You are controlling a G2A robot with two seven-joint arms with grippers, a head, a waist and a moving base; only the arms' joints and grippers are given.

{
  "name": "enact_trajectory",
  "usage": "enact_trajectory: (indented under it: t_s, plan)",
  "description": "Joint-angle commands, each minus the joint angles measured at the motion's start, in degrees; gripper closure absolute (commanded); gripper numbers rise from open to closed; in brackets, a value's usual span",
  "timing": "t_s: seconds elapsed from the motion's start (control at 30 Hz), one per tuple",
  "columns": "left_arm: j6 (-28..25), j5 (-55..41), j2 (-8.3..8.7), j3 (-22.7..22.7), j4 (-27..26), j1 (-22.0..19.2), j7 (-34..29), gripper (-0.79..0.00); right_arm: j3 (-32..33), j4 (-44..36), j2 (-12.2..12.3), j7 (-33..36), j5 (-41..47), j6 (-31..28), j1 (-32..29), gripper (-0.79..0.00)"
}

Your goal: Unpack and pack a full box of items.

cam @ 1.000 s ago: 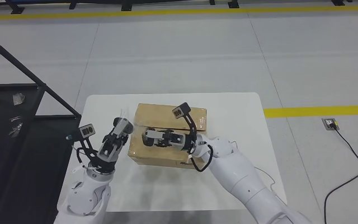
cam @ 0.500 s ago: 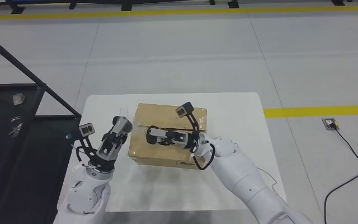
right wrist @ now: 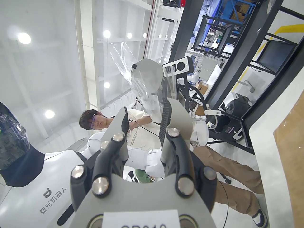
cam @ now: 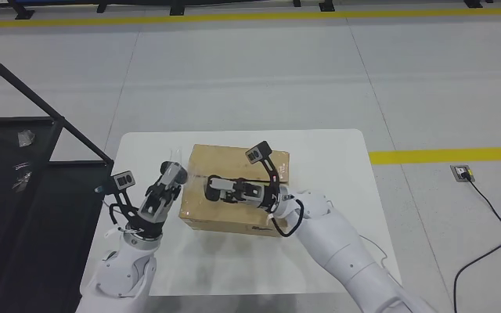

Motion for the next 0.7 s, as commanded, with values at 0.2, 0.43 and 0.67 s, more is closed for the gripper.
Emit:
enact_trajectory:
  t_s: [0.2, 0.43, 0.67]
  plan:
    - [0.0, 0.4, -0.11, 0.4, 0.6, -0.3, 0.3, 0.000, 0.9, -1.5, 0.2, 1.3, 1.3, 1.3, -0.8, -0.323]
    - [-0.1, 1.0, -0.23, 0.9, 1.0, -0.4, 0.6, 0.000, 1.5, -2.2, 0.1, 2.5, 2.4, 2.5, -1.3, -0.323]
    - [-0.3, 0.8, -0.26, 0.8, 0.7, -0.1, 0.6, 0.000, 1.0, -1.4, -0.2, 0.8, -0.3, 0.8, -0.9, -0.323]
